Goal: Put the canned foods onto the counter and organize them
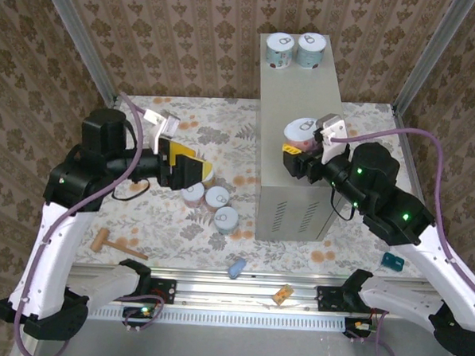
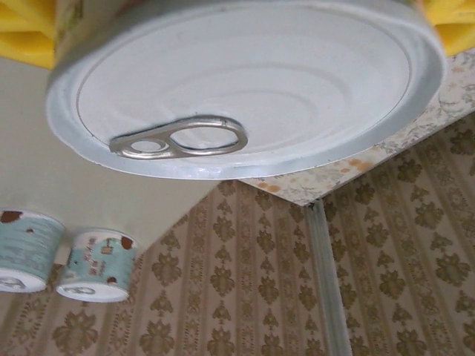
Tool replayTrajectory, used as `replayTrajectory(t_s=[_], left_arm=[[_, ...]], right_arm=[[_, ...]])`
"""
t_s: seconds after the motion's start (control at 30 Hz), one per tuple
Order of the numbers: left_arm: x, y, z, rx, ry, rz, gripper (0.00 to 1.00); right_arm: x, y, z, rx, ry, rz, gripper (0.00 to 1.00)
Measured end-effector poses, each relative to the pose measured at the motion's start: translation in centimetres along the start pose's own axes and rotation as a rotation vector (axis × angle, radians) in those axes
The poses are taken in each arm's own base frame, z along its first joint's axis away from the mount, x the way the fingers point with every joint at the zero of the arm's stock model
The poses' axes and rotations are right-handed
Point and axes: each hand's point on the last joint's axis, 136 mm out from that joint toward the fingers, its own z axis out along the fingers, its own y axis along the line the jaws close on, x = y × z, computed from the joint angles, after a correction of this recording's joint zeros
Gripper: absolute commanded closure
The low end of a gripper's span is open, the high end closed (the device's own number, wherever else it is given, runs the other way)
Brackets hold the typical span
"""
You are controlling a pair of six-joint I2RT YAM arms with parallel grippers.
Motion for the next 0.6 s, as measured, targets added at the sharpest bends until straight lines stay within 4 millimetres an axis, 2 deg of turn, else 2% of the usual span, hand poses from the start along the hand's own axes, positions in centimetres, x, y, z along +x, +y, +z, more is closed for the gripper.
replayTrajectory(t_s=[0.27, 0.6], left_arm=[[-1.0, -0.4, 0.4, 0.045, -0.037, 0.016, 0.00], [-2.2, -0.5, 0.7, 0.056, -0.077, 0.048, 0.00]], right_arm=[[2.9, -1.0, 0.0, 0.032, 0.023, 0.002, 0.27], [2.8, -1.4, -0.4, 0.044, 0.005, 0.010, 0.21]])
